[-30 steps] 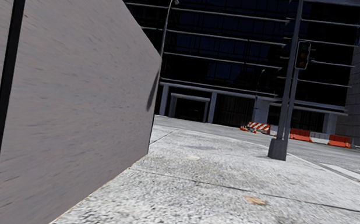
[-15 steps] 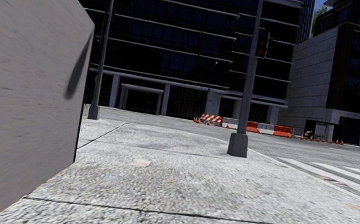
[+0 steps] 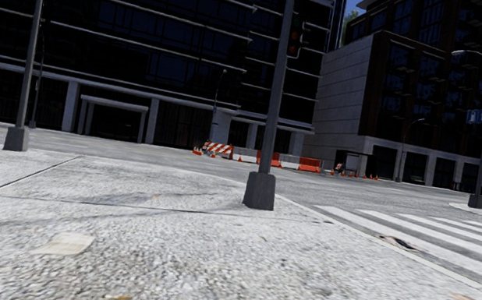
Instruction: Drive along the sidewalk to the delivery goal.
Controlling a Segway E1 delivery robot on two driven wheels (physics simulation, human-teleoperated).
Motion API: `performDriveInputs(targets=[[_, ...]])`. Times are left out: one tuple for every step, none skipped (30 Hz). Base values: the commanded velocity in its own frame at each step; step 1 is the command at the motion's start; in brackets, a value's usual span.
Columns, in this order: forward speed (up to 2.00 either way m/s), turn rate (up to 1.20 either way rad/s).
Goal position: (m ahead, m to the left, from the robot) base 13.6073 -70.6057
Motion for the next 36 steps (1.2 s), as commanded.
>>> performDriveInputs(targets=[[2.0,-0.56],[2.0,-0.56],[2.0,-0.56],[2.0,-0.56],[2.0,-0.56],[2.0,-0.56],[2.0,-0.56],[2.0,-0.56],[2.0,-0.56],[2.0,-0.57],[2.0,-0.57],[2.0,-0.58],[2.0,-0.58],[2.0,-0.59],[2.0,-0.61],[2.0,-0.61],[2.0,-0.62],[2.0,-0.63],[2.0,-0.63],[2.0,-0.63],[2.0,-0.63],[2.0,-0.63],[2.0,-0.63],[2.0,-0.65],[2.0,-0.66],[2.0,-0.67],[2.0,-0.67],[2.0,-0.67],[2.0,-0.67],[2.0,-0.67],[2.0,-0.67],[2.0,-0.67],[2.0,-0.67],[2.0,-0.67],[2.0,-0.67],[2.0,-0.67]])
